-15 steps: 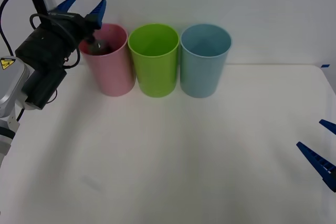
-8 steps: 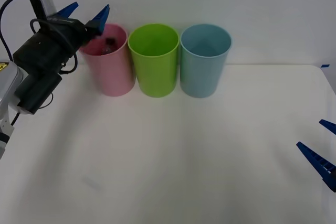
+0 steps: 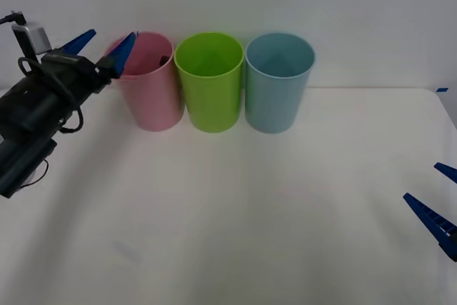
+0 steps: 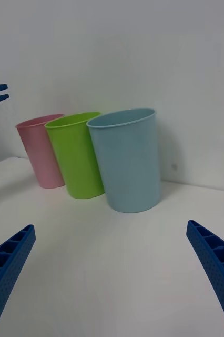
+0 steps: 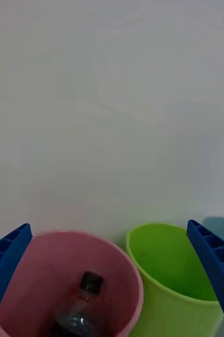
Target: Grasp the object on the table and drop it into the matching bin: aluminum can to the light blue bin, PET bottle to the pink bin.
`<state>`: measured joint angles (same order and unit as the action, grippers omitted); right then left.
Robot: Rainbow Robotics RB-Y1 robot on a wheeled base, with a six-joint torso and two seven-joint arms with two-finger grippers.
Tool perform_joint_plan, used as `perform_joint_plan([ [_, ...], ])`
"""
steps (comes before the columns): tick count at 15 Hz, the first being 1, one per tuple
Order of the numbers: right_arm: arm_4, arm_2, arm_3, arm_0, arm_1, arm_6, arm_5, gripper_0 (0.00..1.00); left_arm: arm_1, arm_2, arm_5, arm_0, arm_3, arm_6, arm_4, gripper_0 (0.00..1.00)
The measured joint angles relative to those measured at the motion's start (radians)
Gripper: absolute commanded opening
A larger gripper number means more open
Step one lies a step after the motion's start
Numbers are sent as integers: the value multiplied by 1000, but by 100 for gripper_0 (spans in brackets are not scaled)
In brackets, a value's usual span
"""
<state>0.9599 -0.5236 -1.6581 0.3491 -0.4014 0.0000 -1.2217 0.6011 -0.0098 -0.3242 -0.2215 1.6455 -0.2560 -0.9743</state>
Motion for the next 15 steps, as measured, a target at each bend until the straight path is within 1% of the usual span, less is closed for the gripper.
perform_joint_plan([
  [3, 0, 0, 0, 0, 0, 0, 0, 100, 2, 66, -59, 133, 89, 10, 10, 100],
  [7, 0, 0, 0, 0, 0, 0, 0, 100, 3, 177, -203, 312, 171, 29, 11, 100],
  [10, 0, 0, 0, 0, 0, 0, 0, 100, 2, 240, -318, 405, 185, 81, 10, 100],
  [12, 0, 0, 0, 0, 0, 0, 0, 100, 2, 269, -375, 446, 185, 108, 5, 100],
  [15, 0, 0, 0, 0, 0, 0, 0, 100, 2, 338, -476, 491, 185, 122, -42, 100],
])
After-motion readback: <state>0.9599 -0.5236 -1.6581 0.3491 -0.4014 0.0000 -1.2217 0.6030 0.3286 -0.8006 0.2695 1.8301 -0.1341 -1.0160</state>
